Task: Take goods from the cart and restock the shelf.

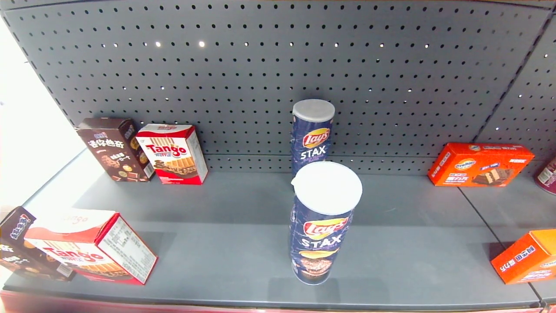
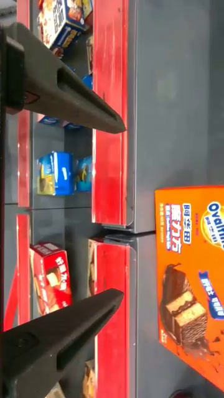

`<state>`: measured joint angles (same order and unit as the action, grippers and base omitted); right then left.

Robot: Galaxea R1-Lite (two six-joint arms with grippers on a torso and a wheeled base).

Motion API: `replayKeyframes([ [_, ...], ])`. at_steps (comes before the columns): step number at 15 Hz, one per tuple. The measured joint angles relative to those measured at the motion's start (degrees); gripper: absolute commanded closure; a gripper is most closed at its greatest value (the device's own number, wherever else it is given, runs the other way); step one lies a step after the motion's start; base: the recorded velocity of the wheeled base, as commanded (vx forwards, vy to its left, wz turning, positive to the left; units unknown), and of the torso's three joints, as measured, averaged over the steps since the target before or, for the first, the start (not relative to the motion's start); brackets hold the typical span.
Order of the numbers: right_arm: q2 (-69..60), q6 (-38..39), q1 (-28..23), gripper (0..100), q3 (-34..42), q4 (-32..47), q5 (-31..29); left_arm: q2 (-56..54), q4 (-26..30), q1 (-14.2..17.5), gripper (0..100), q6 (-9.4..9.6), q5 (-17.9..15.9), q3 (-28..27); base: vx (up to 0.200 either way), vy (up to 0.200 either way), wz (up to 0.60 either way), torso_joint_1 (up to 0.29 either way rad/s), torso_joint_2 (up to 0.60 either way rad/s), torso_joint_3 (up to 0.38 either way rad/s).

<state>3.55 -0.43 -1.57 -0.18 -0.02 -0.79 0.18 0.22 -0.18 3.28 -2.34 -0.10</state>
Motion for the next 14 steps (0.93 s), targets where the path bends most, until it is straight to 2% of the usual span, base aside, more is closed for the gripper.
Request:
replayKeyframes([
  [6, -3.19, -0.06, 1.82, 0, 0.02, 0.56, 0.11, 0.0, -0.01, 0.0, 0, 0.0, 0.11, 0.0, 0.0, 0.0, 0.0, 0.0, 0.0, 0.0],
  [14, -3.57, -0.04, 1.62, 0, 0.07, 0.1, 0.17, 0.0, 0.0, 0.02, 0, 0.2, -0.56, 0.05, 0.0, 0.0, 0.0, 0.0, 0.0, 0.0],
])
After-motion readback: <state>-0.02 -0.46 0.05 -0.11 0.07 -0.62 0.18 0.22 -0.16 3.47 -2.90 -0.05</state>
